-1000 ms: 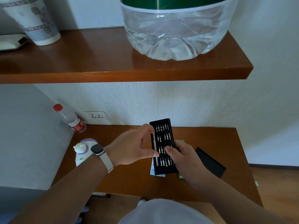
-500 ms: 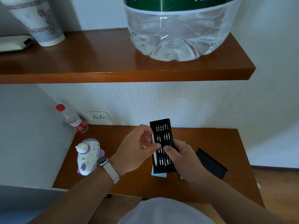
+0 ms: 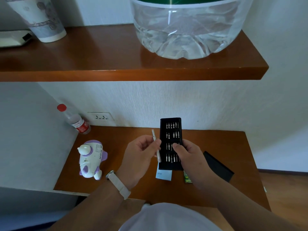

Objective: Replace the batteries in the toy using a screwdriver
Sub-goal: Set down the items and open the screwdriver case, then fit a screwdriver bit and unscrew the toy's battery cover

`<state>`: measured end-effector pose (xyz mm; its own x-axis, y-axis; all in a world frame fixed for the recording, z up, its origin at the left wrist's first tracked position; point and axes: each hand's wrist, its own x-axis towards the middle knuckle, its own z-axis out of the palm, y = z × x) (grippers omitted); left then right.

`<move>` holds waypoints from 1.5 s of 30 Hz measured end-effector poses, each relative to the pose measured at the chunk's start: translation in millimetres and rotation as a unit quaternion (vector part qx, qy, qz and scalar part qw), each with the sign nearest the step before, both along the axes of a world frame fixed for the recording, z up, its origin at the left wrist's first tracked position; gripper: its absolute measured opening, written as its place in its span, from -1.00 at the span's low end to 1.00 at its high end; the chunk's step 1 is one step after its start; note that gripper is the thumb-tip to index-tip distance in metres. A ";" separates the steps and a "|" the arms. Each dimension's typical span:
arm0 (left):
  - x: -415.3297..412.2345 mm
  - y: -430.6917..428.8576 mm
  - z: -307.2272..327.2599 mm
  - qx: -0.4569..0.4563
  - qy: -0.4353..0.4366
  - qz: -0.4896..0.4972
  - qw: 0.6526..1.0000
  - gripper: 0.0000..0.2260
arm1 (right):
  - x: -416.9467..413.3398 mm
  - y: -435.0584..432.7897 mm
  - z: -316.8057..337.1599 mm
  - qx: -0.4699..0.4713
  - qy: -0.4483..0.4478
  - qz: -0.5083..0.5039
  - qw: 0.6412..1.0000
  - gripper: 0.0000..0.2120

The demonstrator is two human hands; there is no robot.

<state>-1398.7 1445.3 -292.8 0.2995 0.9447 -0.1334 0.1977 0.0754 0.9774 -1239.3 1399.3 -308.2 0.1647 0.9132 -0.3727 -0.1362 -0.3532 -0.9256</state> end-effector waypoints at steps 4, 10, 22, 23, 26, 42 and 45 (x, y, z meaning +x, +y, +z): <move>-11.5 8.1 -8.5 -0.052 0.014 0.048 0.997 -0.82 | -7.5 2.6 -6.1 -0.017 0.007 0.002 1.000 -0.83; -21.6 0.9 -28.8 -0.171 -0.022 0.056 0.983 -0.76 | -29.2 9.1 -20.5 -0.039 0.013 0.018 0.999 -0.84; -68.4 19.8 -94.2 -0.251 0.033 0.048 0.966 -0.77 | -71.5 28.5 -74.7 -0.134 -0.102 0.098 0.981 -0.71; -72.3 23.8 -102.9 -0.250 0.051 0.046 0.966 -0.77 | -72.5 30.0 -82.2 -0.151 -0.136 0.096 0.974 -0.66; -81.4 35.8 -126.9 -0.250 0.094 0.047 0.962 -0.77 | -72.9 33.5 -100.3 -0.197 -0.149 0.067 0.967 -0.71; -83.9 70.0 -205.6 -0.286 0.156 0.048 0.944 -0.68 | -72.8 24.8 -113.5 -0.186 0.004 -0.049 0.981 -0.79; -84.1 71.6 -205.8 -0.287 0.157 0.054 0.943 -0.72 | -74.7 27.1 -107.8 -0.172 0.028 -0.056 0.983 -0.77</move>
<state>-1482.8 1516.8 -498.6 0.0653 0.7120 -0.6991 0.4316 0.6116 0.6631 -1314.0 1426.4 -416.0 0.2274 0.7090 -0.6675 -0.2393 -0.6238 -0.7440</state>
